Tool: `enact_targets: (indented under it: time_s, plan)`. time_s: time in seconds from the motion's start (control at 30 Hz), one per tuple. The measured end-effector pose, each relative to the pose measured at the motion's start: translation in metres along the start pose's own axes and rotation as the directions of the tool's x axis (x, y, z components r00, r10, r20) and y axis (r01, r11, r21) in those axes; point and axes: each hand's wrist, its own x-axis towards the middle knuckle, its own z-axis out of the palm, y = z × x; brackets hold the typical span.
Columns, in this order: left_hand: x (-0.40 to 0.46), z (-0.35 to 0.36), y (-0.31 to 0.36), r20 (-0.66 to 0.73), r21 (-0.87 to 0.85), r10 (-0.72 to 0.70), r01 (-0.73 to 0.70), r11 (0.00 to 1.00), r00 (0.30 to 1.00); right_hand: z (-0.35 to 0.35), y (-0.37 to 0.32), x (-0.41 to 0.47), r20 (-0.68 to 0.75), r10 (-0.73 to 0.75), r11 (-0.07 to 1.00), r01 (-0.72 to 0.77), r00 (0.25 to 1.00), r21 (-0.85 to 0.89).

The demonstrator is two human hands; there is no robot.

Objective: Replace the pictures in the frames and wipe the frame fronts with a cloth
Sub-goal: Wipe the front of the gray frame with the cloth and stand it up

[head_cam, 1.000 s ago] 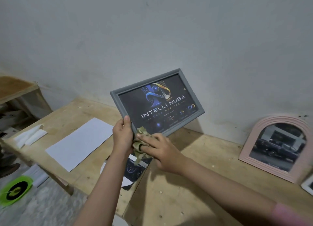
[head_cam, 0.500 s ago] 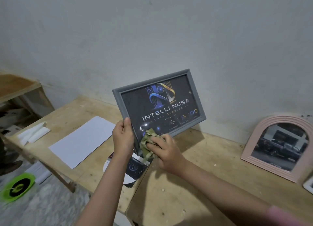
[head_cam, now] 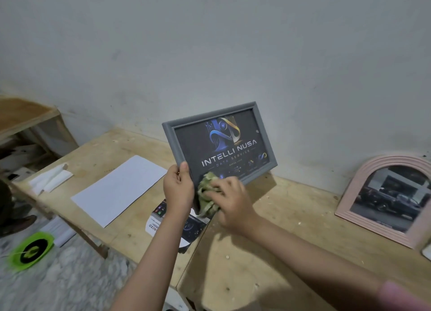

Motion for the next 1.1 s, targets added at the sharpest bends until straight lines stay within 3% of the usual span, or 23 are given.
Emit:
enact_targets:
  time_s: [0.1, 0.3, 0.47, 0.53, 0.6, 0.7, 0.8, 0.93, 1.0, 1.1]
  plan:
    - [-0.002, 0.002, 0.003, -0.005, -0.002, 0.033, -0.033, 0.999, 0.999, 0.008, -0.006, -0.015, -0.002, -0.032, 0.999, 0.032, 0.999, -0.025]
    - [-0.009, 0.001, -0.01, -0.056, -0.019, -0.04, 0.039, 0.999, 0.998, 0.003, 0.027, -0.025, -0.039, -0.09, 0.96, 0.076, 0.995, -0.269]
    - [-0.011, -0.005, -0.006, 0.001, 0.058, 0.04, -0.04, 0.998, 0.999, -0.006, 0.066, -0.029, 0.171, 0.009, 0.898, 0.067, 0.985, -0.435]
    - [-0.009, -0.007, -0.005, 0.006, 0.082, 0.065, -0.066, 0.994, 0.998, -0.014, 0.069, -0.023, 0.1, 0.197, 0.917, -0.147, 0.975, -0.37]
    - [-0.009, -0.005, -0.004, -0.012, 0.067, 0.042, -0.041, 0.997, 0.999, -0.018, 0.055, -0.015, 0.0, 0.315, 0.939, -0.312, 0.949, -0.142]
    - [-0.011, 0.004, 0.0, -0.019, 0.033, 0.011, -0.01, 0.999, 1.0, -0.012, 0.009, -0.008, 0.042, 0.154, 0.985, -0.157, 0.987, 0.075]
    - [-0.012, 0.007, 0.002, 0.008, 0.023, 0.018, -0.018, 1.0, 1.0, -0.002, -0.007, -0.023, 0.152, -0.002, 0.999, -0.005, 0.988, 0.042]
    - [-0.007, -0.003, 0.003, 0.003, -0.022, 0.019, -0.018, 1.0, 1.0, -0.012, 0.038, -0.045, 0.203, -0.042, 0.995, 0.058, 0.978, -0.077]
    - [-0.004, -0.008, 0.004, -0.014, -0.033, 0.017, -0.017, 0.999, 1.0, -0.023, 0.066, -0.049, 0.19, 0.03, 0.992, -0.006, 0.981, -0.127]
    - [0.003, -0.016, -0.001, -0.026, -0.034, 0.003, -0.004, 0.999, 1.0, -0.045, 0.098, -0.032, 0.054, 0.334, 0.941, -0.329, 0.941, -0.081]
